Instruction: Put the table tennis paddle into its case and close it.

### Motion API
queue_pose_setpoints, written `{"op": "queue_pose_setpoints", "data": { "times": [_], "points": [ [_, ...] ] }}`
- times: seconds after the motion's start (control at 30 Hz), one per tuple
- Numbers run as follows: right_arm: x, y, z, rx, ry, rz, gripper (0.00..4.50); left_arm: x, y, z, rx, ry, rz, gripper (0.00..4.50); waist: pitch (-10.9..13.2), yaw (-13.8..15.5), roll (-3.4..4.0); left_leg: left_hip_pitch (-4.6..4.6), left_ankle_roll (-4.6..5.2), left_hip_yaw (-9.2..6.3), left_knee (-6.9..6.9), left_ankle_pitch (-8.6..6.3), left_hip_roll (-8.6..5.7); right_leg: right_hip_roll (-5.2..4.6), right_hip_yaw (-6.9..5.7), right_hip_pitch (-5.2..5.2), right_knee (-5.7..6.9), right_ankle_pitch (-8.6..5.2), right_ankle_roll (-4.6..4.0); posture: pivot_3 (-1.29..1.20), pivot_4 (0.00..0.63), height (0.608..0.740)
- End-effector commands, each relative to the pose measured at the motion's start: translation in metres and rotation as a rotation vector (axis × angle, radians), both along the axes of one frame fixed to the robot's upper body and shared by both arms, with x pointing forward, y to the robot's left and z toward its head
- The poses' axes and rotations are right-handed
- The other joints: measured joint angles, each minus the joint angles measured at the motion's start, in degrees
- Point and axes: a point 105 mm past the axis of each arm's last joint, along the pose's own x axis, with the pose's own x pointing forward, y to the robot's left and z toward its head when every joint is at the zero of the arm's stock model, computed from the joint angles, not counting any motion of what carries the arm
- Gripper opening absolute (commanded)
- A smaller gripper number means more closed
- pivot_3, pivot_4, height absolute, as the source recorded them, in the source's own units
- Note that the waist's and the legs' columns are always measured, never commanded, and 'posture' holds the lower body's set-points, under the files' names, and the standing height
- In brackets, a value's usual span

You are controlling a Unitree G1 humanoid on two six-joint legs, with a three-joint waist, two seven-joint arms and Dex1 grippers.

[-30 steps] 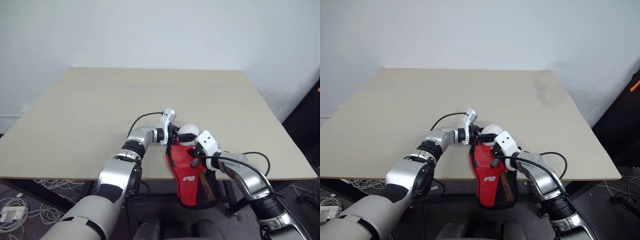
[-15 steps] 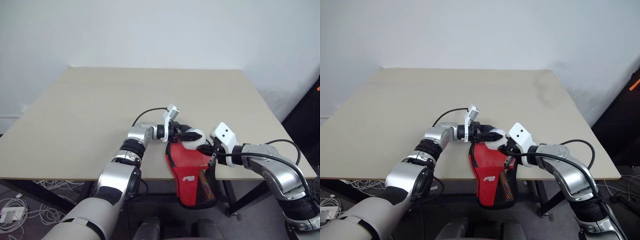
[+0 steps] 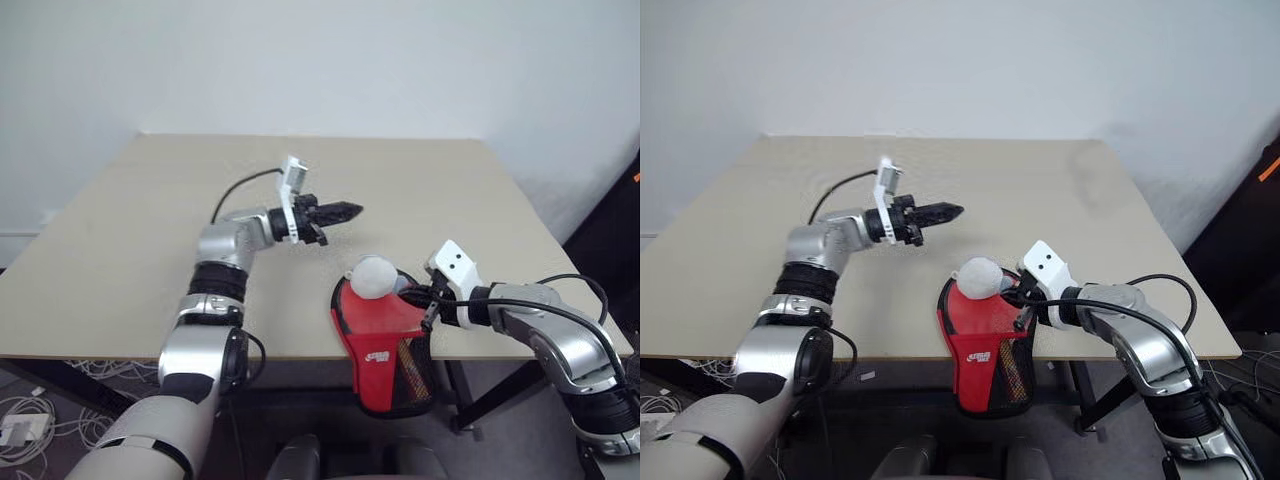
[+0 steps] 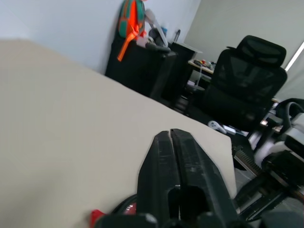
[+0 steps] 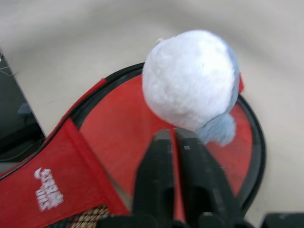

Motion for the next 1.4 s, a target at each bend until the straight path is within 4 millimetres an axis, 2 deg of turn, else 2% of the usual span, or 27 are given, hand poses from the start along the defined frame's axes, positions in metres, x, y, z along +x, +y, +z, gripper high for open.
{"op": "queue_pose_setpoints", "data": {
  "times": [0.03,0.3,0.63,0.93,1.03,1.3,1.4],
  "points": [
    [0.012,-0.004,0.019,0.013,-0.060,-0.030,1.64,-0.013,0.002,-0.009,0.015,-0.022,-0.017,0.00,0.0,0.0,0.02,0.01,0.00,0.01,0.00,0.00,-0.01,-0.01,0.01,0.00,0.00,0.00,-0.01,0.00,0.000,0.739],
    [0.024,0.007,0.026,0.021,-0.074,-0.027,4.48,-0.045,0.019,-0.056,0.131,-0.035,0.002,0.00,0.0,0.0,0.02,0.01,0.00,0.04,-0.02,0.00,0.01,-0.01,0.07,-0.04,0.02,0.04,-0.08,0.00,0.000,0.739],
    [0.038,0.024,0.008,0.003,-0.060,-0.021,4.48,-0.060,0.026,-0.075,0.168,-0.044,0.027,0.00,0.0,0.1,0.02,0.02,0.00,0.03,-0.02,0.00,-0.01,-0.03,0.04,-0.03,0.00,0.03,-0.09,0.00,0.000,0.739],
    [0.055,0.031,-0.002,-0.007,-0.093,-0.046,4.48,-0.062,0.025,-0.075,0.162,-0.038,0.038,0.00,0.0,0.0,0.04,0.03,0.00,0.03,-0.02,0.00,-0.02,-0.01,0.04,-0.03,0.02,0.03,-0.10,0.00,0.000,0.739],
    [0.060,0.032,-0.002,0.001,-0.096,-0.066,3.92,-0.064,0.023,-0.075,0.160,-0.040,0.031,0.00,0.0,0.0,0.04,0.04,0.00,0.03,-0.02,0.00,-0.01,-0.01,0.05,-0.03,0.03,0.03,-0.09,0.00,0.000,0.739],
    [0.061,0.032,-0.004,0.026,-0.074,-0.076,1.17,-0.069,0.020,-0.081,0.184,-0.042,0.007,0.00,0.0,0.0,0.08,0.05,0.00,0.03,-0.03,0.00,-0.01,0.00,0.05,-0.03,0.03,0.06,-0.13,0.00,0.000,0.739],
    [0.063,0.033,0.000,0.033,-0.078,-0.078,0.39,-0.070,0.019,-0.081,0.188,-0.044,-0.007,0.00,0.0,0.0,0.08,0.05,0.00,0.04,-0.02,0.00,-0.01,0.00,0.05,-0.03,0.04,0.05,-0.12,0.00,0.000,0.739]
  ]
}}
